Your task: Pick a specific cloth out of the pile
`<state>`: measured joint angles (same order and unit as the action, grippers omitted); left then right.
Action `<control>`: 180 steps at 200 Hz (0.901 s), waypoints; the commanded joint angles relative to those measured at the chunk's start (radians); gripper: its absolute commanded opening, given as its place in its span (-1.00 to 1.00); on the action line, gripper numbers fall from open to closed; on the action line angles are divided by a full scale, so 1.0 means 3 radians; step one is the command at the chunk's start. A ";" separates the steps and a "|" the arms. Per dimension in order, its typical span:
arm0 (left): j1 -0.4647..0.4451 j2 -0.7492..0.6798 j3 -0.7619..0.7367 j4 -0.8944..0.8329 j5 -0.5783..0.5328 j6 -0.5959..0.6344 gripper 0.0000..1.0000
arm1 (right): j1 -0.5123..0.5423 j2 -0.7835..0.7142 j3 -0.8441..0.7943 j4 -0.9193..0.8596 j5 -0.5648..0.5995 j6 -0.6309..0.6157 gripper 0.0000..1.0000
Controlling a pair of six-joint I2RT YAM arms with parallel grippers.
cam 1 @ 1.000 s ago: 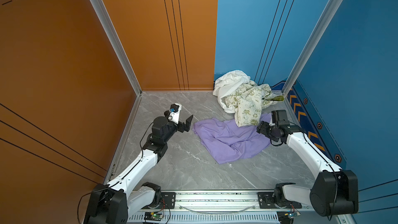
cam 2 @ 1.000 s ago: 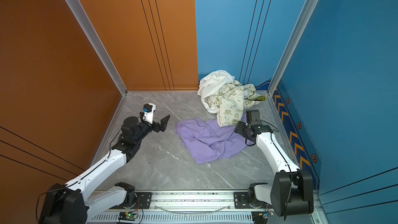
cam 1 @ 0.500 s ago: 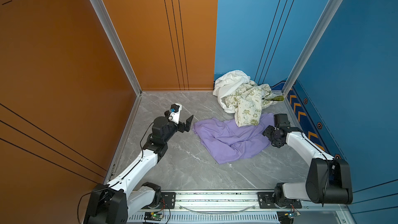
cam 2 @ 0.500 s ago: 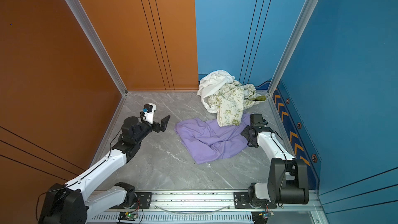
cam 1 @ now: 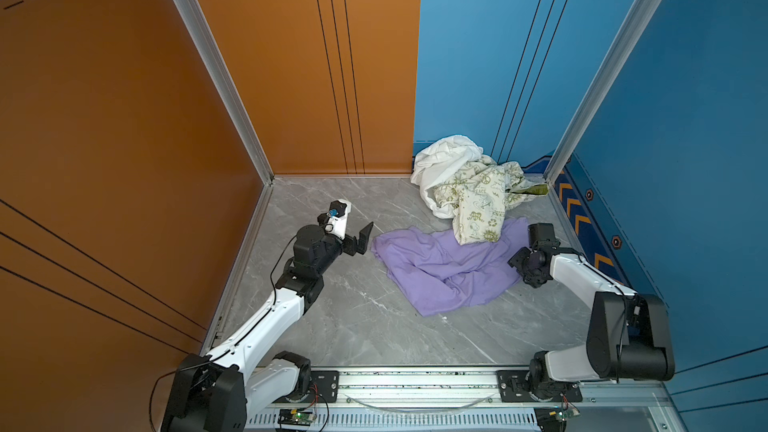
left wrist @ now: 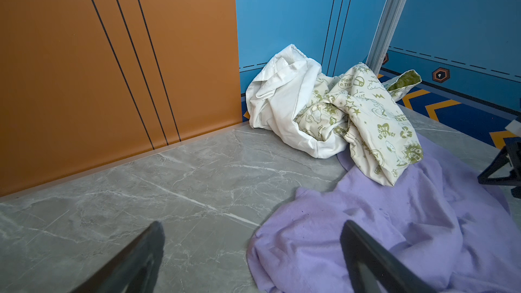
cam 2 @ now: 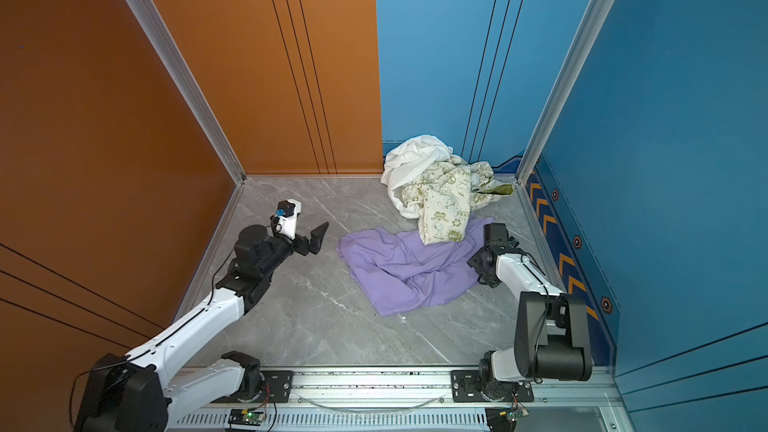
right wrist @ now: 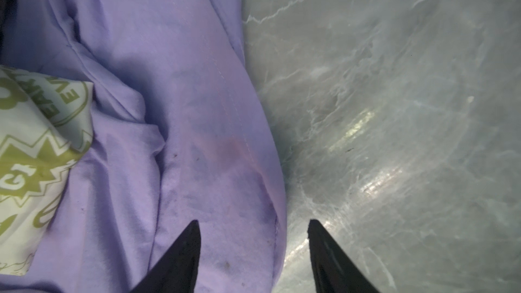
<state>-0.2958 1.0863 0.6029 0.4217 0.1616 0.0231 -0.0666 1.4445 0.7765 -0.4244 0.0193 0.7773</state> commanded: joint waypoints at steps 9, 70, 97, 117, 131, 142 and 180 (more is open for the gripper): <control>-0.0026 -0.0059 -0.0056 0.0006 0.0001 0.0060 0.96 | -0.0029 0.0081 -0.0037 0.0104 -0.0051 0.0063 0.10; -0.0026 -0.0061 -0.0061 0.0006 -0.0004 0.0067 0.96 | -0.0049 0.0240 -0.0034 0.0198 -0.0182 0.0068 -0.34; -0.0026 -0.0067 -0.0060 0.0006 -0.0002 0.0070 0.96 | -0.0058 0.0298 -0.0036 0.0227 -0.0236 0.0060 -0.54; -0.0027 -0.0063 -0.0060 0.0006 -0.0003 0.0074 0.96 | -0.0074 0.0318 -0.0032 0.0240 -0.0296 0.0053 -0.76; -0.0029 -0.0064 -0.0062 0.0006 -0.0003 0.0074 0.96 | -0.0089 0.0319 -0.0036 0.0248 -0.0333 0.0053 -0.87; -0.0026 -0.0068 -0.0063 0.0006 -0.0004 0.0076 0.96 | -0.0095 0.0304 -0.0037 0.0261 -0.0370 0.0043 -0.92; -0.0029 -0.0078 -0.0060 0.0006 -0.0004 0.0075 0.96 | -0.0160 0.0075 -0.0047 0.0319 -0.0496 0.0112 -1.00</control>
<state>-0.2958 1.0855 0.6022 0.4217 0.1612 0.0307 -0.0990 1.5238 0.7742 -0.3504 -0.0963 0.7906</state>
